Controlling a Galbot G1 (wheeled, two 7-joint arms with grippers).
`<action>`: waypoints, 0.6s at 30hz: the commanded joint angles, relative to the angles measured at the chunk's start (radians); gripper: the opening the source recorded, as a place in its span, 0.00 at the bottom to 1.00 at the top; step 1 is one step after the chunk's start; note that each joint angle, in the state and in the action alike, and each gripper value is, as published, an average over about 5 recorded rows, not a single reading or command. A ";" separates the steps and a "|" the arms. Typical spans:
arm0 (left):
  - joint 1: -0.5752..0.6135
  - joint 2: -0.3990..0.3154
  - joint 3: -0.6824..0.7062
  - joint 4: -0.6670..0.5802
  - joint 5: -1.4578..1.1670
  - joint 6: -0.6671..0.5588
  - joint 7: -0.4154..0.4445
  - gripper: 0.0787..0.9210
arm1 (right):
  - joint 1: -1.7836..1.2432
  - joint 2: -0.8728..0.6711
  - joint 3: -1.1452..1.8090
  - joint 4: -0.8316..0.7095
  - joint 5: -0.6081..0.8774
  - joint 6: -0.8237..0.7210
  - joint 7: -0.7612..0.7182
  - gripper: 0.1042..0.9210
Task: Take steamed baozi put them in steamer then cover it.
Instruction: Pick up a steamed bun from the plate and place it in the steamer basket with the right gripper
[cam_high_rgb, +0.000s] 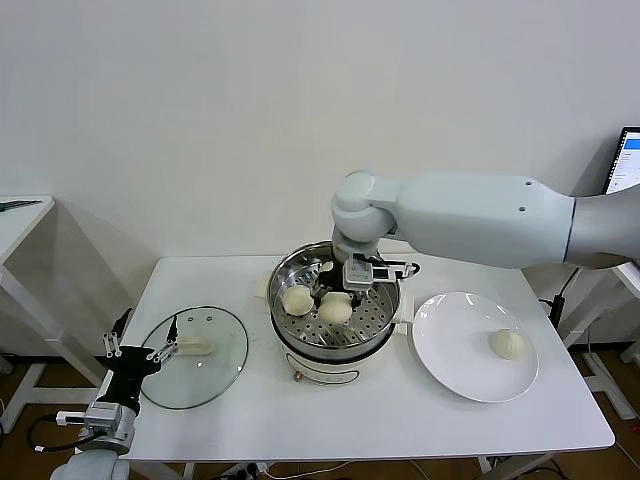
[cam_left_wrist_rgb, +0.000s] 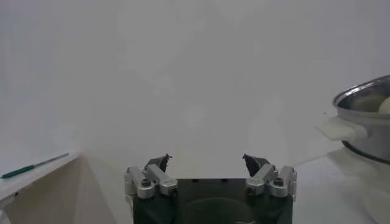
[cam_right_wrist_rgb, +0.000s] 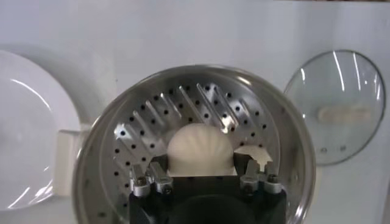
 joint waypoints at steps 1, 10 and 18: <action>0.003 0.001 -0.009 0.002 -0.001 -0.001 0.002 0.88 | -0.031 0.047 -0.014 -0.015 0.001 0.002 -0.006 0.72; 0.008 0.000 -0.013 -0.004 -0.002 -0.002 0.004 0.88 | -0.077 0.087 -0.004 -0.075 0.001 -0.026 -0.022 0.72; 0.013 -0.002 -0.022 -0.007 -0.004 -0.003 0.004 0.88 | -0.091 0.100 0.001 -0.087 0.007 -0.038 -0.040 0.72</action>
